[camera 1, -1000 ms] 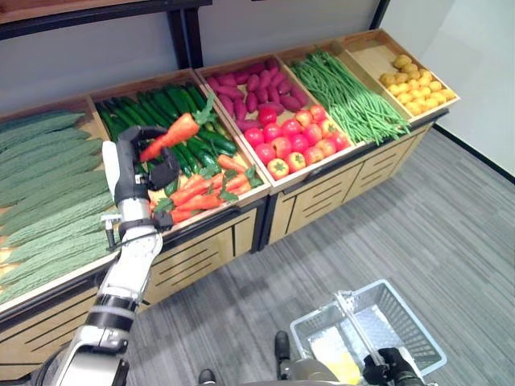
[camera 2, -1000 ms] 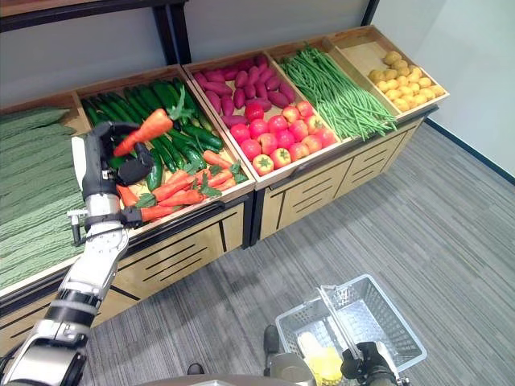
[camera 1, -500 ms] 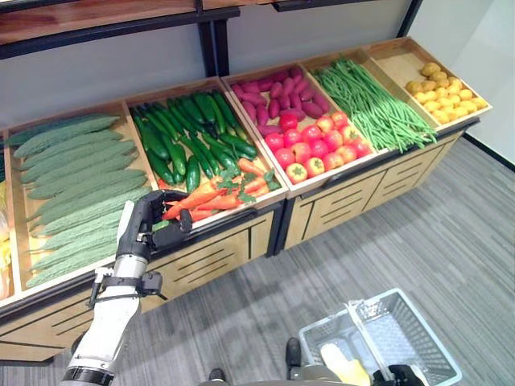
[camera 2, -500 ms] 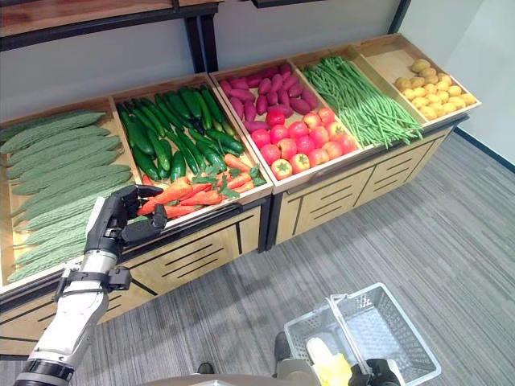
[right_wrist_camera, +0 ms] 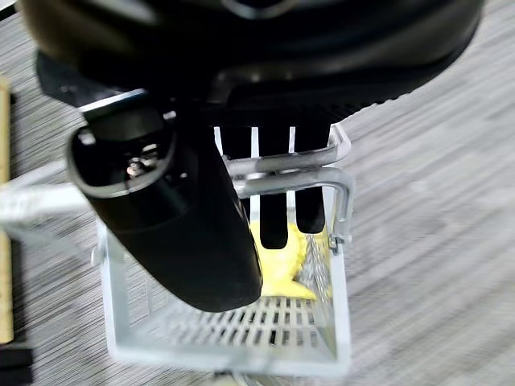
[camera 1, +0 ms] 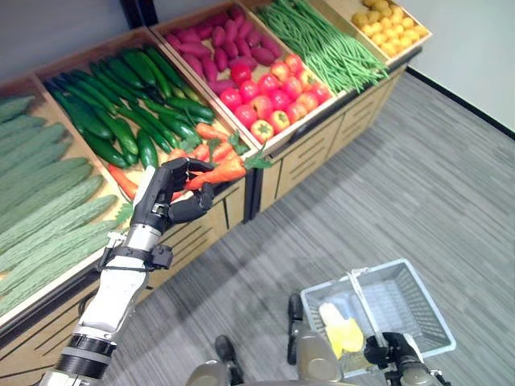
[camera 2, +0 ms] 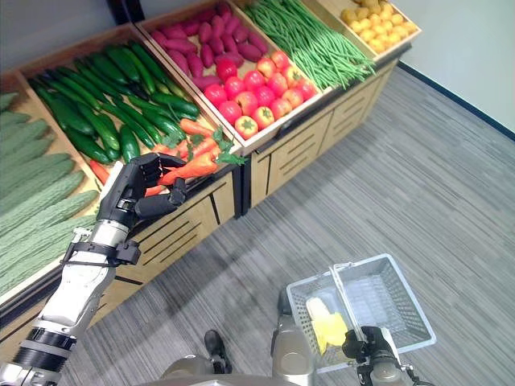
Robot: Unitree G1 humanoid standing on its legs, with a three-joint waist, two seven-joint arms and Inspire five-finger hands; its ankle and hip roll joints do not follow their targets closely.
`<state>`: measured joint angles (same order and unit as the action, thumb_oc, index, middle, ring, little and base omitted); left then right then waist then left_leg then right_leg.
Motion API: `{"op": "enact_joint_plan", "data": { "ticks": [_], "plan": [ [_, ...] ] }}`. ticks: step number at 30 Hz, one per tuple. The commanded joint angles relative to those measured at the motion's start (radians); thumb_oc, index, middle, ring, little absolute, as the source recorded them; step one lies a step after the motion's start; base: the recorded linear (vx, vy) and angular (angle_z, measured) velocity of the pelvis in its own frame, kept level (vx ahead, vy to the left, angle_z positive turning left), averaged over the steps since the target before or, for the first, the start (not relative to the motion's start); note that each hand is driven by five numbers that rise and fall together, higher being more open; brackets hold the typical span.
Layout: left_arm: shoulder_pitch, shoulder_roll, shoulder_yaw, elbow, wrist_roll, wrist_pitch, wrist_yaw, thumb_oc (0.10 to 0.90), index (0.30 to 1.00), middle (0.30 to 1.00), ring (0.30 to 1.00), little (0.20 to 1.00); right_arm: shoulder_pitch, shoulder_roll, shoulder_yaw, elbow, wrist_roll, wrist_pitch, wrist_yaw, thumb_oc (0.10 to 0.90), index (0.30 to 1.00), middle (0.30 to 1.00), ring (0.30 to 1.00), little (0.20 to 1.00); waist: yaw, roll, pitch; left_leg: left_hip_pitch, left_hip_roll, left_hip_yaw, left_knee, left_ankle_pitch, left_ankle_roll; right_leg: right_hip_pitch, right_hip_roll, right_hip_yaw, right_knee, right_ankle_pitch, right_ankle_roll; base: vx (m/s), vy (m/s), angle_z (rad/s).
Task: Get the vegetables into the basket
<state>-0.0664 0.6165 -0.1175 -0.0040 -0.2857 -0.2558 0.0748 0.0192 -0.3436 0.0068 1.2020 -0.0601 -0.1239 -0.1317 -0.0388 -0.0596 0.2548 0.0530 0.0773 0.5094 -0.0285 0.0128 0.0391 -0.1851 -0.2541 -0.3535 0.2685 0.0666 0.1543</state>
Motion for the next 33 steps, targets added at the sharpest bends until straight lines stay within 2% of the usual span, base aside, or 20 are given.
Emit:
{"op": "enact_joint_plan", "data": {
  "ticks": [1,3,5,9,10,13,21,22,24,26,27,28,29,30,33],
  "plan": [
    [-0.050,0.045,0.084,-0.133,-0.011,-0.111,0.012,0.400,0.300,0.300,0.300,0.300,0.015,-0.044,0.040,-0.011,0.009,-0.034,-0.021,0.400,0.300,0.300,0.300,0.300,0.031,0.010,-0.091,-0.040,-0.005,-0.110,0.020,-0.031,-0.051,0.154,-0.071,0.068,0.009,0.051,0.048,0.01,0.041,-0.47],
    [-0.044,0.049,0.088,-0.138,-0.012,-0.111,0.010,0.400,0.300,0.300,0.300,0.300,0.011,-0.045,0.044,-0.015,0.008,-0.035,-0.022,0.400,0.300,0.300,0.300,0.300,0.039,0.003,-0.098,-0.042,-0.010,-0.096,0.019,-0.029,-0.052,0.174,-0.061,0.074,0.006,0.045,0.050,-0.01,-0.009,-0.33],
    [-0.036,0.058,0.102,-0.132,-0.008,-0.112,0.015,0.400,0.300,0.300,0.300,0.300,-0.004,-0.042,0.059,-0.026,0.013,-0.040,-0.026,0.400,0.300,0.300,0.300,0.300,0.064,-0.014,-0.111,-0.043,-0.013,-0.055,0.018,-0.022,-0.061,0.238,-0.040,0.034,-0.102,0.027,0.056,-0.02,-0.105,-0.49],
    [-0.033,0.055,0.107,-0.128,-0.012,-0.116,0.018,0.400,0.300,0.300,0.300,0.300,-0.005,-0.037,0.066,-0.046,0.015,-0.044,-0.029,0.400,0.300,0.300,0.300,0.300,0.065,-0.015,-0.113,-0.040,-0.003,-0.039,0.027,-0.014,-0.071,0.248,-0.026,0.020,-0.148,0.011,0.051,0.00,-0.121,-0.45],
    [-0.035,0.047,0.103,-0.133,-0.021,-0.118,0.015,0.400,0.300,0.300,0.300,0.300,0.003,-0.038,0.066,-0.067,0.020,-0.047,-0.028,0.400,0.300,0.300,0.300,0.300,0.054,-0.012,-0.114,-0.044,0.011,-0.034,0.033,-0.002,-0.085,0.265,-0.007,0.015,-0.193,-0.009,0.041,0.00,-0.108,-0.11],
    [-0.038,0.044,0.097,-0.142,-0.027,-0.119,0.008,0.400,0.300,0.300,0.300,0.300,0.010,-0.042,0.062,-0.071,0.023,-0.046,-0.030,0.400,0.300,0.300,0.300,0.300,0.045,-0.007,-0.112,-0.049,0.024,-0.031,0.036,0.013,-0.097,0.271,0.008,0.015,-0.216,-0.023,0.034,-0.02,-0.130,-0.14],
    [-0.068,0.026,0.058,-0.142,-0.038,-0.115,-0.003,0.400,0.300,0.300,0.300,0.300,0.054,-0.059,0.029,-0.057,0.036,-0.043,-0.039,0.400,0.300,0.300,0.300,0.300,0.004,0.023,-0.101,-0.048,0.093,-0.027,0.032,0.084,-0.148,0.269,0.075,0.041,-0.230,-0.079,-0.007,-0.03,-0.196,-0.12],
    [-0.078,0.018,0.045,-0.135,-0.038,-0.113,-0.004,0.400,0.300,0.300,0.300,0.300,0.066,-0.067,0.018,-0.055,0.042,-0.045,-0.042,0.400,0.300,0.300,0.300,0.300,-0.004,0.034,-0.092,-0.054,0.113,-0.030,0.036,0.108,-0.164,0.266,0.096,0.051,-0.224,-0.094,-0.025,-0.04,-0.205,-0.10],
    [-0.085,0.013,0.036,-0.133,-0.044,-0.111,-0.006,0.400,0.300,0.300,0.300,0.300,0.074,-0.072,0.014,-0.053,0.044,-0.045,-0.044,0.400,0.300,0.300,0.300,0.300,-0.010,0.039,-0.085,-0.060,0.128,-0.033,0.045,0.122,-0.175,0.264,0.110,0.058,-0.220,-0.102,-0.036,-0.04,-0.197,-0.08],
    [-0.098,-0.002,0.022,-0.129,-0.060,-0.109,-0.013,0.400,0.300,0.300,0.300,0.300,0.080,-0.079,0.008,-0.047,0.049,-0.046,-0.047,0.400,0.300,0.300,0.300,0.300,-0.019,0.044,-0.069,-0.081,0.167,-0.046,0.096,0.135,-0.199,0.262,0.134,0.069,-0.215,-0.112,-0.055,-0.05,-0.268,-0.13],
    [-0.104,-0.004,0.018,-0.124,-0.064,-0.108,-0.017,0.400,0.300,0.300,0.300,0.300,0.080,-0.084,0.007,-0.043,0.054,-0.047,-0.046,0.400,0.300,0.300,0.300,0.300,-0.020,0.045,-0.062,-0.085,0.179,-0.063,0.126,0.127,-0.202,0.263,0.144,0.079,-0.216,-0.115,-0.065,-0.09,-0.223,-0.16],
    [-0.102,-0.003,0.012,-0.124,-0.058,-0.109,-0.018,0.400,0.300,0.300,0.300,0.300,0.072,-0.094,0.010,-0.034,0.056,-0.047,-0.047,0.400,0.300,0.300,0.300,0.300,-0.011,0.048,-0.049,-0.100,0.176,-0.107,0.153,0.147,-0.185,0.254,0.156,0.094,-0.219,-0.102,-0.080,-0.09,-0.101,-0.16],
    [-0.097,-0.006,0.011,-0.129,-0.051,-0.110,-0.015,0.400,0.300,0.300,0.300,0.300,0.051,-0.109,0.014,-0.025,0.055,-0.046,-0.047,0.400,0.300,0.300,0.300,0.300,0.010,0.052,-0.039,-0.124,0.138,-0.232,0.167,0.156,-0.177,0.247,0.160,0.124,-0.220,-0.098,-0.083,-0.09,-0.084,-0.81],
    [-0.096,-0.007,0.011,-0.132,-0.033,-0.107,-0.005,0.400,0.300,0.300,0.300,0.300,0.033,-0.122,0.013,-0.021,0.063,-0.049,-0.055,0.400,0.300,0.300,0.300,0.300,0.037,0.047,-0.028,-0.166,0.066,-0.406,0.143,0.112,-0.155,0.234,0.153,0.177,-0.215,-0.091,-0.076,-0.01,-0.054,-1.08],
    [-0.093,0.000,0.018,-0.148,-0.020,-0.119,0.014,0.400,0.300,0.300,0.300,0.300,0.019,-0.129,0.030,-0.030,0.065,-0.057,-0.056,0.400,0.300,0.300,0.300,0.300,0.057,0.046,-0.020,-0.206,0.038,-0.551,0.093,0.128,-0.149,0.212,0.165,0.263,-0.199,-0.084,-0.068,0.07,-0.002,-0.97]
  ]
}}
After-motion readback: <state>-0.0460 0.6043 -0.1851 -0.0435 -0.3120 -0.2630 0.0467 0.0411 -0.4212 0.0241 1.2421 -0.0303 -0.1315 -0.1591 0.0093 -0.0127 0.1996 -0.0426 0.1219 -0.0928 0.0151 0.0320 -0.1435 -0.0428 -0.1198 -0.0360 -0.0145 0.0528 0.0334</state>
